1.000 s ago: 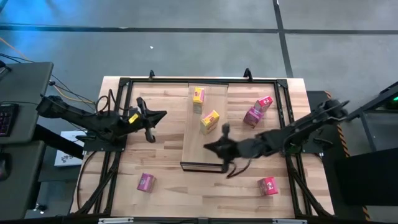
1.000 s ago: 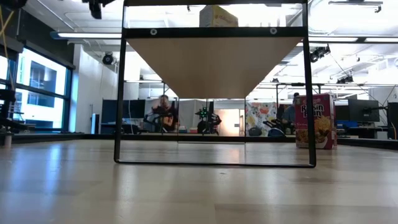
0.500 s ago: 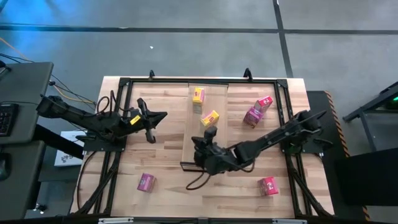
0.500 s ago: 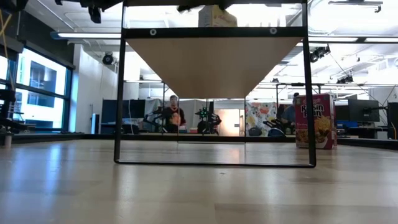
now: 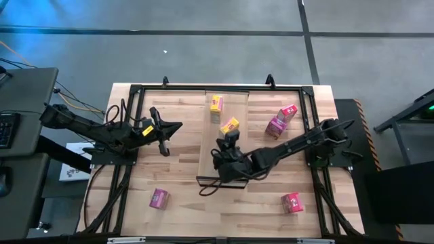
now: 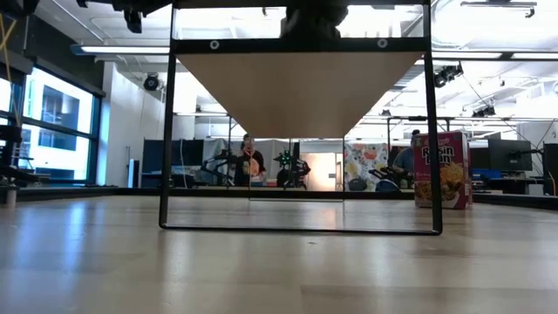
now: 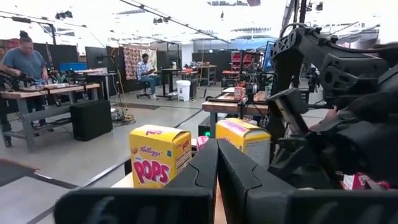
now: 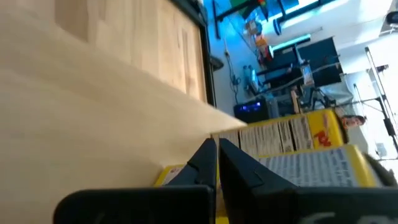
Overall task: Stack cereal on shelf
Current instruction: Put the yellow cereal box on the shelf
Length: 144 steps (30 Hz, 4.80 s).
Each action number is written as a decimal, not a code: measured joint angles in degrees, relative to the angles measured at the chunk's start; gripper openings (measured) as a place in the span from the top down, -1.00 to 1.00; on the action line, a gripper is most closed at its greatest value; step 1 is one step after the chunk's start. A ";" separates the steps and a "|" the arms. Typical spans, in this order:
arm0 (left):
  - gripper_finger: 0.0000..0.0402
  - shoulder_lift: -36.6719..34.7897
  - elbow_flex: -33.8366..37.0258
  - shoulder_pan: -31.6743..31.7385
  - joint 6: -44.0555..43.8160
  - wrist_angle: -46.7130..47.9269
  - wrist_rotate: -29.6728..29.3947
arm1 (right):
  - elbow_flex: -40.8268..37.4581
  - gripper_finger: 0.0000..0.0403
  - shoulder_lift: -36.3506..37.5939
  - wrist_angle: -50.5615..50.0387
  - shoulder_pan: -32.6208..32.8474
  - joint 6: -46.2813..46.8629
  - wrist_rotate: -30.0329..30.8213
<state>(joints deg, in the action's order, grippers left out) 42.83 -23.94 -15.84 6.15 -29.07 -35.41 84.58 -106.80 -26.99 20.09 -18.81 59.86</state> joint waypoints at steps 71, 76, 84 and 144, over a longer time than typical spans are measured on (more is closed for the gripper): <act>1.00 0.00 0.00 0.07 0.50 0.83 0.10 | -33.38 1.00 38.01 12.89 -9.22 20.92 -14.61; 1.00 0.00 0.00 0.07 0.50 0.89 0.17 | -33.44 1.00 36.07 12.69 -15.21 20.51 -18.38; 1.00 0.00 0.00 0.07 0.50 1.17 0.19 | -33.44 1.00 34.34 12.65 -20.13 20.33 -23.93; 1.00 0.01 -0.01 0.07 0.09 1.80 0.21 | -31.28 1.00 31.30 16.67 -19.72 19.91 -37.52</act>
<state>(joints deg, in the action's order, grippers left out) 42.84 -23.96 -15.77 6.24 -27.27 -35.20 53.30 -75.50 -10.32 0.37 1.10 22.34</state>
